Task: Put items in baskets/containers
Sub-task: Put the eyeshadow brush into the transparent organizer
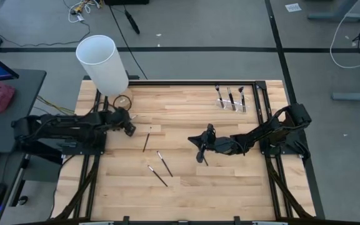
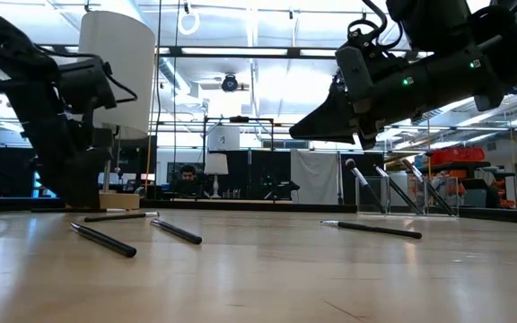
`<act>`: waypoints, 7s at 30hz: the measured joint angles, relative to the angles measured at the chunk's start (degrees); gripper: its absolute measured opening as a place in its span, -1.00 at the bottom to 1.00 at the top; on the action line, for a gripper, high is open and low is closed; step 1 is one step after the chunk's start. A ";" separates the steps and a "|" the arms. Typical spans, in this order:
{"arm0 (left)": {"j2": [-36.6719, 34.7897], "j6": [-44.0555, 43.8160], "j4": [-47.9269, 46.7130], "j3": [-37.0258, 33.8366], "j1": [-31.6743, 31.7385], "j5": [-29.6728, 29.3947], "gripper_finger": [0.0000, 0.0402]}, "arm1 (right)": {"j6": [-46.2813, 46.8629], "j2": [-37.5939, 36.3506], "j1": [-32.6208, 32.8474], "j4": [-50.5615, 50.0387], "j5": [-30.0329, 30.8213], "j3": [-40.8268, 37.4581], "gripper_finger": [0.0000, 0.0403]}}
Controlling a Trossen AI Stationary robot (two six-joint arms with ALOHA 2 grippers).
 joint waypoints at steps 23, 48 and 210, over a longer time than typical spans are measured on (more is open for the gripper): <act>0.00 -12.06 28.49 -13.88 -14.02 -10.22 0.09 | 0.15 0.00 0.02 0.00 0.17 0.00 -0.90; 0.12 -13.60 12.95 -5.25 -15.43 -17.76 -0.19 | 0.18 0.00 -1.62 0.06 0.15 0.00 -0.90; 6.97 -0.20 27.97 -5.55 -15.40 -4.41 -0.99 | -1.32 -3.80 -0.07 -5.07 -1.57 0.00 -0.90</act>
